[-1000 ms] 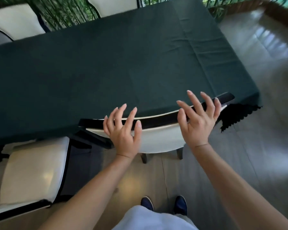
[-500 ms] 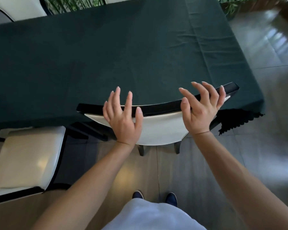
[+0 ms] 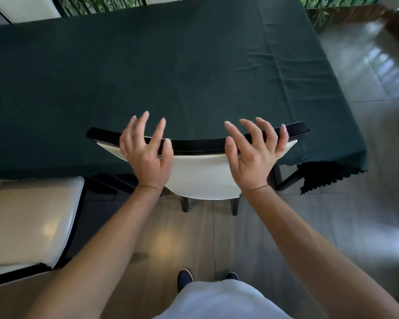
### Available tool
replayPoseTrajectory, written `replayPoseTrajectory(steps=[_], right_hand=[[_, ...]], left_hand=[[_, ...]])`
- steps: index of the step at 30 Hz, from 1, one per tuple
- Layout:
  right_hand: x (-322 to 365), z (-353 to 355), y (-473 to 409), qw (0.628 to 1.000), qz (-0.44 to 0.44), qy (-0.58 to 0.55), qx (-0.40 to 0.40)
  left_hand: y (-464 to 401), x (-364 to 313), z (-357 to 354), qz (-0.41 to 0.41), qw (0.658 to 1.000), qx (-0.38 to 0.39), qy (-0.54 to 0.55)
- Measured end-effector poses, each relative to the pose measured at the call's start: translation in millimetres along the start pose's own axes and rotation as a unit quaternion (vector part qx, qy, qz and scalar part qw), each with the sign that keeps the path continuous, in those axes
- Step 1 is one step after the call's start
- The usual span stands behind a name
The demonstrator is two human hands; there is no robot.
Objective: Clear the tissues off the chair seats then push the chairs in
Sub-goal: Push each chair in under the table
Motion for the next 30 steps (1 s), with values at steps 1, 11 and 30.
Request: replayPoseTrajectory(steps=[1, 11, 30], right_hand=[[-7, -1, -1, 1.0, 0.009, 0.002, 0.002], [-84, 4, 1, 1.0, -0.006, 0.004, 0.0], [-46, -3, 4, 0.999, -0.021, 0.018, 0.039]], left_hand=[[2, -6, -1, 0.004, 1.0, 0.0, -0.001], [33, -79, -14, 0.029, 0.999, 0.032, 0.001], [14, -37, -11, 0.012, 0.999, 0.034, -0.004]])
Point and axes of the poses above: each hand's wrist, its own y-axis away from the middle knuckle, its own z-axis out of the back of the hand, x = y × z, the point moved 1 cm from there along -y, towards the middle knuckle
